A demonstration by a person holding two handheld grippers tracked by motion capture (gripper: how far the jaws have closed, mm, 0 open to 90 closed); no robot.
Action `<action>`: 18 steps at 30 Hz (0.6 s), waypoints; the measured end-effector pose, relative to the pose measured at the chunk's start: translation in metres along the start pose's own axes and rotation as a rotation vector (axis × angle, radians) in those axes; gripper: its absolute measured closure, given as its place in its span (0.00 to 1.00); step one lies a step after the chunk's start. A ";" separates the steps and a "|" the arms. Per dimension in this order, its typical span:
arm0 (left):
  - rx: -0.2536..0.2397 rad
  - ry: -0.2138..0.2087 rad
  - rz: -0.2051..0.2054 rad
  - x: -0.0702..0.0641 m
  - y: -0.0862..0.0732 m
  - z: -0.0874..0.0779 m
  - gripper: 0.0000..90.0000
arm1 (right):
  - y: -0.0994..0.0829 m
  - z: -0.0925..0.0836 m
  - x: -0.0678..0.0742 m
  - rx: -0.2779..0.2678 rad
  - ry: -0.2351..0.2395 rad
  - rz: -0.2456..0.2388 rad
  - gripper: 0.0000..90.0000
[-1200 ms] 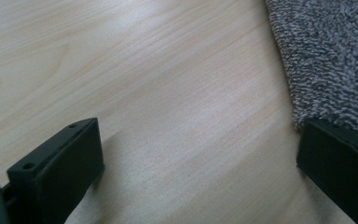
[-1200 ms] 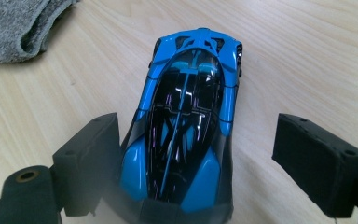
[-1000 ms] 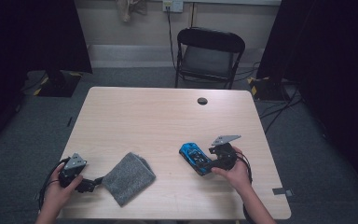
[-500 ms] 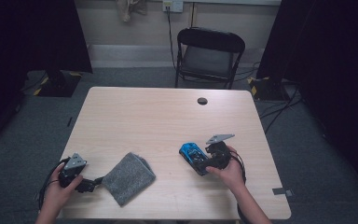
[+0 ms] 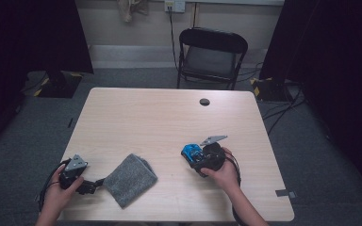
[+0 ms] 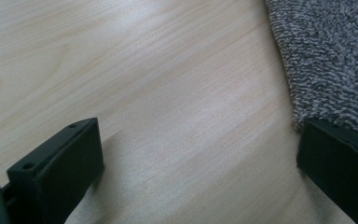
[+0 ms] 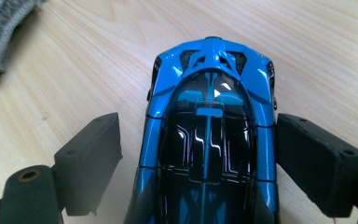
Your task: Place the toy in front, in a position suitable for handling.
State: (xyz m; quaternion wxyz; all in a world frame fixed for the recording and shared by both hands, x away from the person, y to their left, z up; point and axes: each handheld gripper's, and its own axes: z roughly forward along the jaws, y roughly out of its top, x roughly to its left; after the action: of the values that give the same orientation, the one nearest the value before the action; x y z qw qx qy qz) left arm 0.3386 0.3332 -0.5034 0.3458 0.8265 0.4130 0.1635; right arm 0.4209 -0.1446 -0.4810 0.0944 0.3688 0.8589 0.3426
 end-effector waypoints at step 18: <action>0.000 -0.001 0.001 0.000 0.000 0.000 0.00 | 0.001 0.010 0.008 0.055 -0.108 0.013 0.28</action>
State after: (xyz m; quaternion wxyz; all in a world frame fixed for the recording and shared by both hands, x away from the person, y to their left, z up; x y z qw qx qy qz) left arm 0.3386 0.3333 -0.5034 0.3457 0.8267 0.4127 0.1634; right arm 0.4194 -0.1334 -0.4869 0.1284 0.3947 0.8593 0.2988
